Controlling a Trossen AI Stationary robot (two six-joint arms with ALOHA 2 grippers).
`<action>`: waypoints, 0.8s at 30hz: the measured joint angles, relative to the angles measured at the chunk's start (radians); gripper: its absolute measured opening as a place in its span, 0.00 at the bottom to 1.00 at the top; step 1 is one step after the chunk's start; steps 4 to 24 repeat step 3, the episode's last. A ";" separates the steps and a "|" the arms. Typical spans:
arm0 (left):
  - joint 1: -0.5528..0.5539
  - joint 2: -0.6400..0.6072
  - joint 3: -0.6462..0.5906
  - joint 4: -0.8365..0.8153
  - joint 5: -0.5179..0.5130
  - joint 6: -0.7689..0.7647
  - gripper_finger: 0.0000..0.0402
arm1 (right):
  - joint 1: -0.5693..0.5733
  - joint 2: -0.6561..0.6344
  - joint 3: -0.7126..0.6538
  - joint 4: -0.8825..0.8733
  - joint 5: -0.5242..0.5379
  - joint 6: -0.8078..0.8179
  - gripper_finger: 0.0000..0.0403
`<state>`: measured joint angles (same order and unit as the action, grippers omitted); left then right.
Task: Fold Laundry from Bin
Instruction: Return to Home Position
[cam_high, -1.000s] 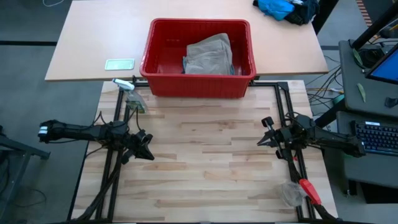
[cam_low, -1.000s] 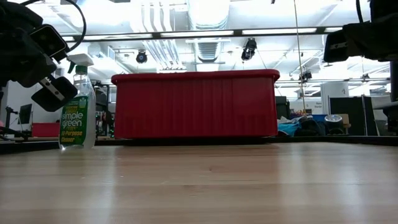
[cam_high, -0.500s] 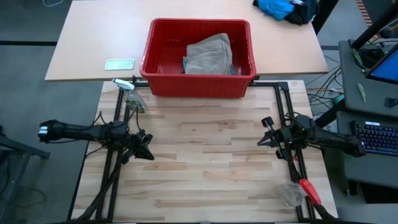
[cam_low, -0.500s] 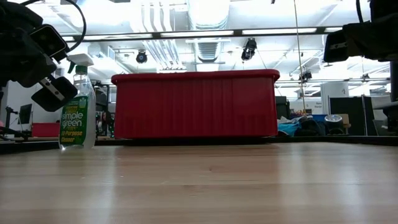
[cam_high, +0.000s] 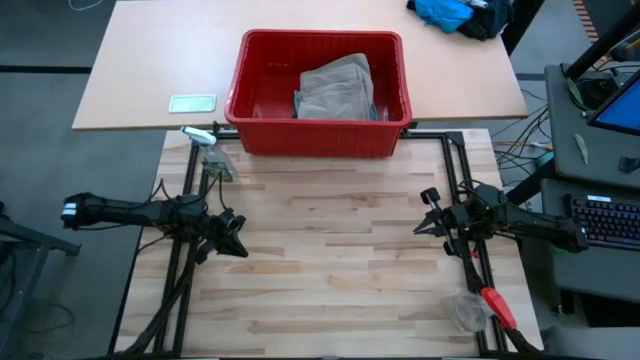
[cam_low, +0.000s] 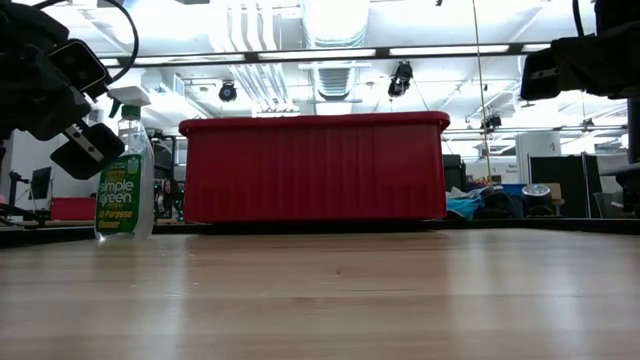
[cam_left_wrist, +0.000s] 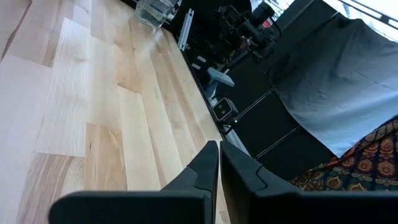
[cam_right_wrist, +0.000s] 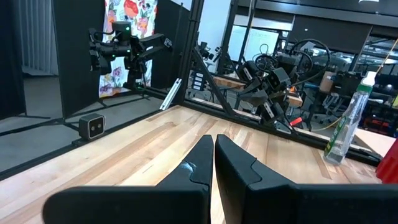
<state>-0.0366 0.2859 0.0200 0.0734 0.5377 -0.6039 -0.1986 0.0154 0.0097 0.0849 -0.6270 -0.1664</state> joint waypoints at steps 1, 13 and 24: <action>0.000 0.000 0.000 0.000 0.000 0.000 0.00 | 0.000 0.000 0.000 0.000 0.000 0.002 0.02; 0.000 0.000 0.000 0.000 0.000 0.000 0.00 | 0.000 0.000 0.000 0.000 0.000 0.001 0.02; 0.000 0.000 0.000 0.000 0.000 0.000 0.00 | 0.000 0.000 0.000 0.000 0.000 0.001 0.02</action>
